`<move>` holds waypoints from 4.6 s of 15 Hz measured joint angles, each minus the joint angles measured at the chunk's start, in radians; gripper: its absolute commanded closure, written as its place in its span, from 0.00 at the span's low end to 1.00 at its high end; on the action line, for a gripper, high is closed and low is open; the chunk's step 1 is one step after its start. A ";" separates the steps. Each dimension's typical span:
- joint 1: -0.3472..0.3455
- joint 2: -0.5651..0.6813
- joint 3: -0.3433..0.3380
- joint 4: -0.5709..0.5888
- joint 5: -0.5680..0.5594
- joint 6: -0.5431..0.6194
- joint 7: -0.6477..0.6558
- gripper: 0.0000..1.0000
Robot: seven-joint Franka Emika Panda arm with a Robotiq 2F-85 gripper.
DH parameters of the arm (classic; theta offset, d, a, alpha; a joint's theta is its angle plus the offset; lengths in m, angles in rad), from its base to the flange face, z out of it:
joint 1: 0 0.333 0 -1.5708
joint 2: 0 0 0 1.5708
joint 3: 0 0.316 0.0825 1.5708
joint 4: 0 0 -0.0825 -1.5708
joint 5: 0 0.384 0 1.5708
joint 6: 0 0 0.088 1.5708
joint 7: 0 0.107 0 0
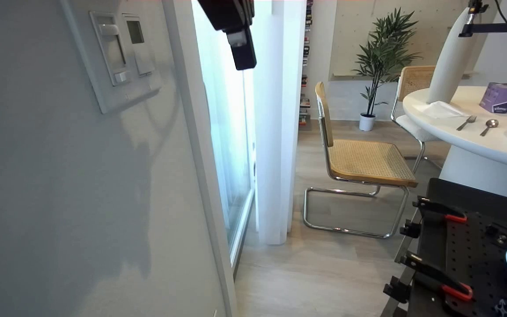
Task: Turn off the switch on the left
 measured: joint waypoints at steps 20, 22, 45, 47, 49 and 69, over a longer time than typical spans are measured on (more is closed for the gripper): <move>-0.089 -0.698 -0.318 -0.466 0.143 -0.168 -0.653 0.00; -0.086 -0.766 -0.331 -0.513 0.143 -0.168 -0.685 0.00; 0.102 -0.686 -0.167 -0.742 0.412 0.756 -0.687 0.25; 0.118 -0.648 -0.120 -0.755 0.411 0.885 -0.608 0.34; 0.130 -0.611 -0.089 -0.760 0.404 0.990 -0.546 0.51; 0.078 -0.516 -0.027 -0.762 0.164 1.274 -0.258 1.00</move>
